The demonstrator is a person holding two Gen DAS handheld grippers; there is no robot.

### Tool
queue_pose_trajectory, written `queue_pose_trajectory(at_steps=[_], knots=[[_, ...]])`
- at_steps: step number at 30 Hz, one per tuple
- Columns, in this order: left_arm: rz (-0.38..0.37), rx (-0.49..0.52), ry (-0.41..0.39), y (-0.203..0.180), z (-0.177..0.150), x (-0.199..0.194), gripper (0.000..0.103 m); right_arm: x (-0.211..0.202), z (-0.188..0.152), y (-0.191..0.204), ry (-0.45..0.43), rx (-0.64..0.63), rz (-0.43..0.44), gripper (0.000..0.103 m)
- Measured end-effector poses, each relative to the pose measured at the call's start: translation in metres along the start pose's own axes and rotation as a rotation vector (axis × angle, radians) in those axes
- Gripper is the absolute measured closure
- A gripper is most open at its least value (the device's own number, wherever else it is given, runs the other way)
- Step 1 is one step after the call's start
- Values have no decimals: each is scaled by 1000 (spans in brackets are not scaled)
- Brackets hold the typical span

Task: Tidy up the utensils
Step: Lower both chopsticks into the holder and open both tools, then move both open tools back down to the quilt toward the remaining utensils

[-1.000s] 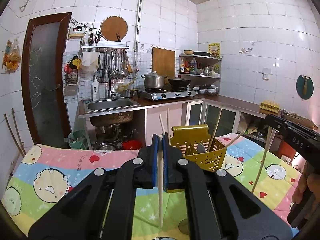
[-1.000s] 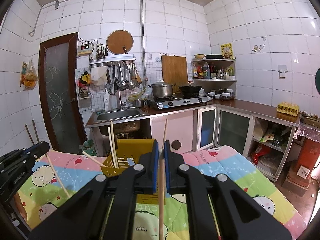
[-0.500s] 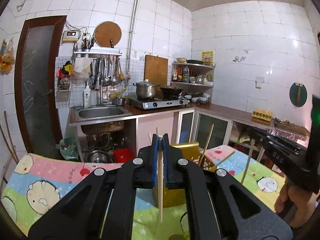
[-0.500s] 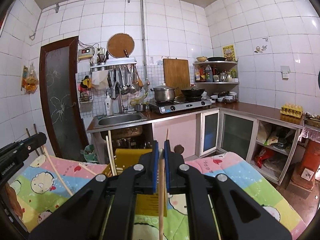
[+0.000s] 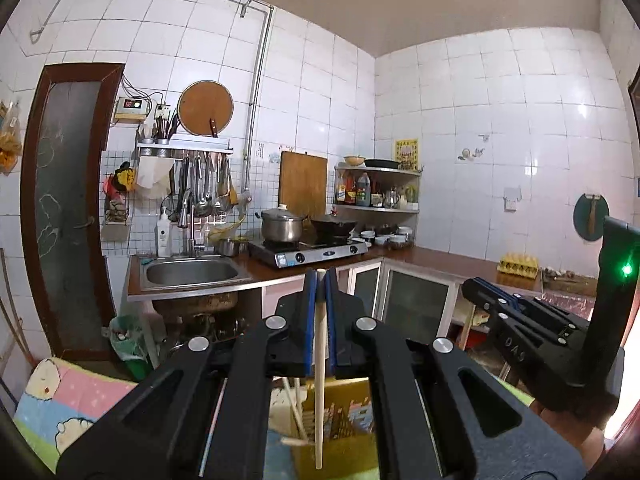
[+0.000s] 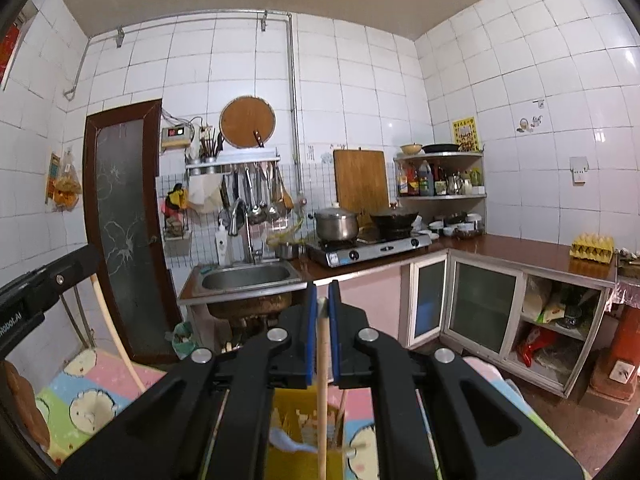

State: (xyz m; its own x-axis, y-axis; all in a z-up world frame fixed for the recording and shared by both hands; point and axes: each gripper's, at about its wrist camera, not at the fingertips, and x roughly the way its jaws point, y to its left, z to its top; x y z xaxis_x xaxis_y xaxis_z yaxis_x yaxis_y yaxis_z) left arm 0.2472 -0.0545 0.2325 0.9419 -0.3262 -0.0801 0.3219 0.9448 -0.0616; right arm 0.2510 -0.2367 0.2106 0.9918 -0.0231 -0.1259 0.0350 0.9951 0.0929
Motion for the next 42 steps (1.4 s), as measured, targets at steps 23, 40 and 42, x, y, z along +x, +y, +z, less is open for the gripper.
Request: queue_pose_trajectory(at_steps=[23, 40, 42], knots=[[68, -12, 156, 19, -84, 128, 99, 94, -53, -10, 51, -12, -37, 97], [174, -36, 229, 67, -70, 39, 5, 19, -66, -39, 173, 2, -122, 29], [170, -66, 264, 76, -78, 28, 5, 7, -78, -38, 207, 0, -117, 26]])
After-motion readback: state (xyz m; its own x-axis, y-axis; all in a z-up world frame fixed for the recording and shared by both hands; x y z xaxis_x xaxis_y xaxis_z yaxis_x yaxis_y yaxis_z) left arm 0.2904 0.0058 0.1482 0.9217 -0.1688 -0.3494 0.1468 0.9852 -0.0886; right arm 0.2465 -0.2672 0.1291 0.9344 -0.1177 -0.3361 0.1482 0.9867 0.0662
